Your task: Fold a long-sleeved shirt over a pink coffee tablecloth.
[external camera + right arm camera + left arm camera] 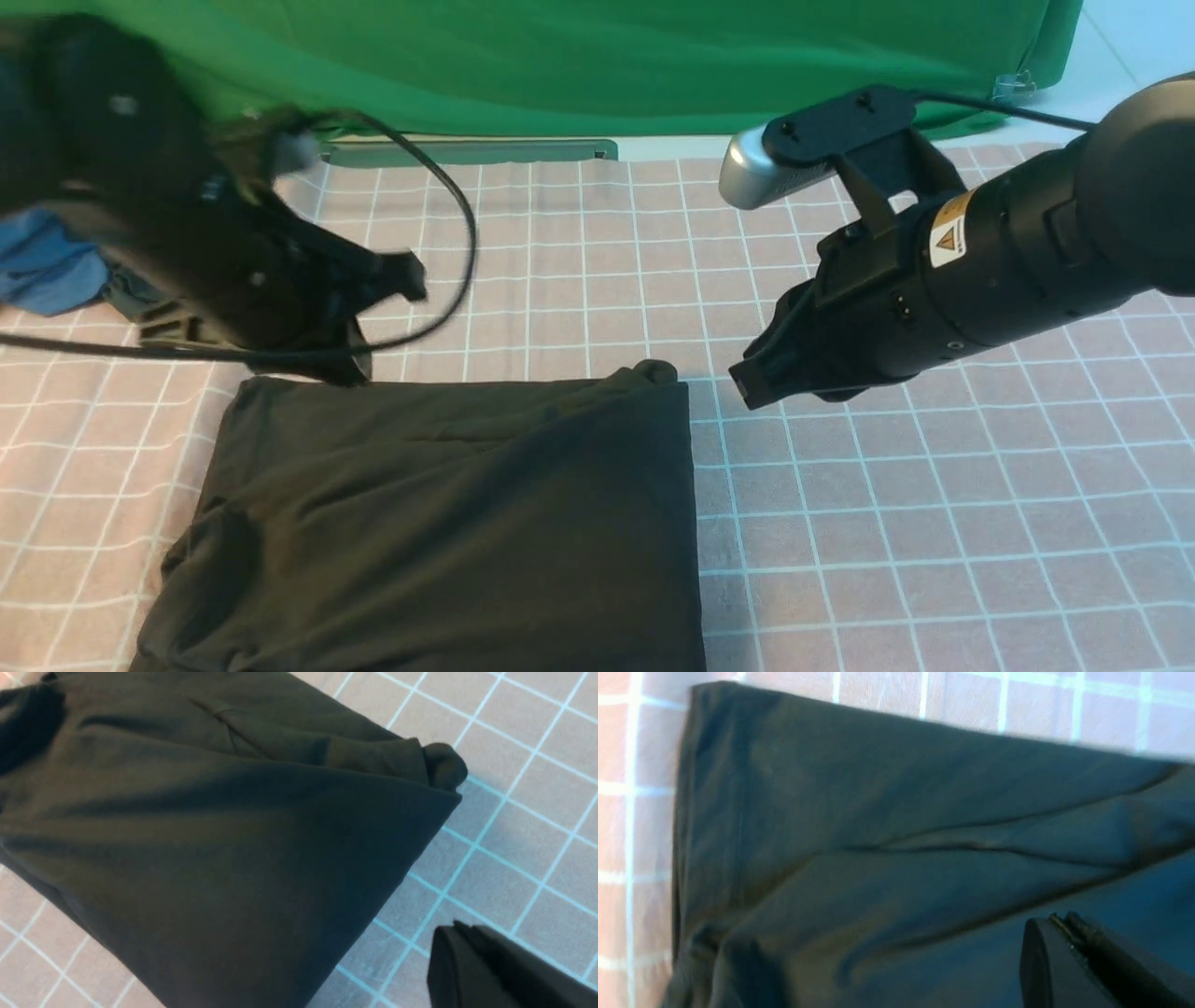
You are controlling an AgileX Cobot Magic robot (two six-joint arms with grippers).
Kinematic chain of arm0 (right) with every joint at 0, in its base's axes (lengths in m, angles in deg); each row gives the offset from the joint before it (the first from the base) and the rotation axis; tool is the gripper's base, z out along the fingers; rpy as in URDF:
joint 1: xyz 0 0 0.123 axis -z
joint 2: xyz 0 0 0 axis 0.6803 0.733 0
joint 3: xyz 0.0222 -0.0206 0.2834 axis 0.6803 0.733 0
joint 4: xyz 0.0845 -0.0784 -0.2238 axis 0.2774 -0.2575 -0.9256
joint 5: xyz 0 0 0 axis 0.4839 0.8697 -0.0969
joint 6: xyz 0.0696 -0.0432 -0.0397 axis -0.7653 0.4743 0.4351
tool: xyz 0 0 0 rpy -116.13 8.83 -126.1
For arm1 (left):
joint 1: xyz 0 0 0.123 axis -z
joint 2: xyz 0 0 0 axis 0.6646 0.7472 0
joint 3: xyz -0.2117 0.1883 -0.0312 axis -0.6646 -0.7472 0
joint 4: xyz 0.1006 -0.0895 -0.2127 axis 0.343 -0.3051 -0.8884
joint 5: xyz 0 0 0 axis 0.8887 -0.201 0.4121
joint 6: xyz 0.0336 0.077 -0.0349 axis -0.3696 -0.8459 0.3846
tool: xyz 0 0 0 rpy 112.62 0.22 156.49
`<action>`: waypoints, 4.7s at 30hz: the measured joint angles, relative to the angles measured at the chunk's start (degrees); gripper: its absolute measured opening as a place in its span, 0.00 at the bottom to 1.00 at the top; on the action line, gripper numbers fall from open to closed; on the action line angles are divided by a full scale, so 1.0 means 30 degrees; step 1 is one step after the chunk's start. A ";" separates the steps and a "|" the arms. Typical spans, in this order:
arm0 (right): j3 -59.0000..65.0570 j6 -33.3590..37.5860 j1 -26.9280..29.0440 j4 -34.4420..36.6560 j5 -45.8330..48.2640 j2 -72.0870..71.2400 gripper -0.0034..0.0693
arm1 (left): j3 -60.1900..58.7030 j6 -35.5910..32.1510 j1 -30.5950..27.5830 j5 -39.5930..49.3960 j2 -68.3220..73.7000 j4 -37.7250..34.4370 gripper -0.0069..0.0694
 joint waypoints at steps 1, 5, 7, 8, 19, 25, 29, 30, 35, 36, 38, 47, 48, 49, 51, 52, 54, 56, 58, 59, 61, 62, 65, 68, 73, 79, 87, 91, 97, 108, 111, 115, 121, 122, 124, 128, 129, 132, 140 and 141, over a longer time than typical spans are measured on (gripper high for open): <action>0.0000 0.0095 0.0000 0.0000 0.0015 0.0000 0.11 | 0.0087 -0.0865 0.0000 0.0058 0.0748 0.0000 0.11; 0.0000 0.0223 0.0000 0.0000 -0.0004 0.0000 0.11 | 0.0185 -0.2245 0.0000 -0.0196 0.2535 0.0017 0.22; 0.0000 0.0221 0.0000 0.0000 -0.0004 0.0000 0.11 | 0.0210 -0.2470 0.0000 -0.0538 0.2963 0.0037 0.29; 0.0000 0.0240 0.0000 0.0000 -0.0004 0.0000 0.11 | 0.0210 -0.2563 0.0000 -0.0871 0.3202 0.0050 0.35; 0.0000 0.0655 0.0000 0.0000 -0.0231 0.0000 0.11 | 0.0222 -0.4925 0.0000 -0.1666 0.4502 0.0134 0.74; 0.0000 0.0669 0.0000 -0.0018 -0.0285 0.0000 0.12 | 0.0222 -0.6101 0.0000 -0.1362 0.4583 0.0153 0.61; 0.0000 0.0677 0.0000 -0.0017 -0.0285 0.0000 0.12 | 0.0222 -0.7007 0.0000 -0.0852 0.4583 0.0153 0.38; 0.0000 0.0677 0.0000 -0.0017 -0.0285 0.0000 0.12 | 0.0222 -0.7043 0.0000 -0.0799 0.4583 0.0153 0.33; 0.0000 0.0677 0.0000 -0.0017 -0.0285 0.0000 0.12 | 0.0222 -0.7128 0.0000 -0.0532 0.4583 0.0127 0.12; 0.0000 0.0677 0.0000 -0.0017 -0.0285 0.0000 0.12 | 0.0222 -0.7128 0.0000 -0.0461 0.4583 0.0072 0.11; 0.0000 0.0692 0.0000 -0.0017 -0.0285 0.0000 0.12 | 0.0222 -0.7128 0.0000 -0.0396 0.4583 -0.0050 0.11; 0.0000 0.0692 0.0000 -0.0017 -0.0285 0.0000 0.12 | 0.0222 -0.7184 0.0000 -0.0939 0.3753 0.0347 0.11; 0.0000 0.0692 0.0000 -0.0017 -0.0285 0.0000 0.12 | 0.0222 -0.7184 0.0000 -0.0998 0.3796 0.0270 0.11; 0.0000 0.0692 0.0000 -0.0017 -0.0285 0.0000 0.12 | 0.0222 -0.7200 0.0000 -0.1056 0.3873 0.0148 0.11; 0.0000 0.0692 0.0000 -0.0017 -0.0285 0.0000 0.12 | 0.0222 -0.7220 0.0000 -0.1236 0.4128 0.0092 0.14; 0.0000 0.0692 0.0000 -0.0017 -0.0285 0.0000 0.12 | 0.0222 -0.7220 0.0000 -0.1300 0.4266 0.0145 0.17; 0.0000 0.0692 0.0000 -0.0017 -0.0285 0.0000 0.12 | 0.0222 -0.7197 0.0000 -0.1349 0.4572 0.0315 0.26; 0.0000 0.0692 0.0000 -0.0017 -0.0285 0.0000 0.12 | 0.0222 -0.7182 0.0000 -0.1349 0.4680 0.0407 0.35; 0.0000 0.0692 0.0000 -0.0017 -0.0285 0.0000 0.12 | 0.0222 -0.7182 0.0000 -0.1394 0.4770 0.0462 0.47; 0.0000 0.0692 0.0000 -0.0017 -0.0285 0.0000 0.12 | 0.0222 -0.7182 0.0000 -0.1433 0.4789 0.0462 0.53; 0.0000 0.0692 0.0000 -0.0017 -0.0285 0.0000 0.12 | 0.0222 -0.7229 0.0000 -0.1430 0.4849 0.0502 0.61; 0.0000 0.0692 0.0000 -0.0017 -0.0285 0.0000 0.12 | 0.0222 -0.7354 0.0000 -0.1430 0.4874 0.0519 0.66; 0.0000 0.0692 0.0000 -0.0017 -0.0285 0.0000 0.12 | 0.0222 -0.7667 0.0000 -0.1474 0.4960 0.0541 0.72; 0.0000 0.0692 0.0000 -0.0017 -0.0285 0.0000 0.12 | 0.0222 -0.7983 0.0000 -0.1474 0.4976 0.0541 0.70; 0.0000 0.0692 0.0000 -0.0017 -0.0285 0.0000 0.13 | 0.0222 -0.8506 0.0000 -0.0820 0.5129 0.0541 0.46; 0.0000 0.0692 0.0000 -0.0017 -0.0285 0.0000 0.12 | 0.0222 -0.8596 0.0000 -0.0165 0.5145 0.0328 0.13; 0.0000 0.0692 0.0000 -0.0017 -0.0285 0.0000 0.12 | 0.0222 -0.6563 0.0000 -0.0394 0.4125 0.0451 0.12; 0.0000 0.0692 0.0000 -0.0017 -0.0285 0.0000 0.13 | 0.0222 -0.6091 0.0000 -0.0421 0.3225 0.0601 0.12; 0.0000 0.0692 0.0000 -0.0017 -0.0285 0.0000 0.13 | 0.0222 -0.4112 -0.0183 -0.0404 0.2928 0.1789 0.12; 0.0000 0.0692 0.0000 -0.0017 -0.0285 0.0000 0.14 | 0.0222 -0.3408 -0.0563 -0.1258 0.2928 0.2913 0.12; 0.0000 0.0692 0.0000 -0.0017 -0.0268 0.0000 0.14 | 0.0222 -0.3133 -0.0563 -0.1469 0.2928 0.2911 0.12; 0.0000 0.0692 0.0000 -0.0017 -0.0268 0.0000 0.15 | 0.0222 -0.5151 -0.0563 -0.1610 0.2928 0.0285 0.13; 0.0000 0.0692 0.0000 -0.0017 -0.0285 0.0000 0.15 | 0.0222 -0.6992 -0.0449 -0.1610 0.3365 -0.1051 0.31; 0.0000 0.0692 0.0000 -0.0017 -0.0285 0.0000 0.15 | 0.0222 -0.7026 -0.0427 -0.1590 0.3510 -0.0945 0.36; 0.0000 0.0692 0.0000 -0.0017 -0.0285 0.0000 0.15 | 0.0222 -0.7046 -0.0411 -0.1535 0.3910 -0.0474 0.49; 0.0000 0.0692 0.0000 -0.0017 -0.0285 0.0000 0.15 | 0.0222 -0.7046 -0.0405 -0.1535 0.4620 0.0465 0.70; 0.0000 0.0692 0.0000 -0.0017 -0.0285 0.0000 0.15 | 0.0222 -0.7046 -0.0405 -0.1535 0.4772 0.0582 0.73; 0.0000 0.0692 0.0000 -0.0017 -0.0268 0.0000 0.15 | 0.0222 -0.7046 -0.0390 -0.1316 0.5107 0.0663 0.75; 0.0000 0.0692 0.0000 -0.0017 -0.0268 0.0000 0.15 | 0.0222 -0.7296 -0.0390 -0.0375 0.5180 0.0523 0.21; 0.0000 0.0692 0.0000 -0.0017 -0.0268 0.0000 0.15 | 0.0222 -0.7333 -0.0390 -0.0338 0.5180 0.0500 0.16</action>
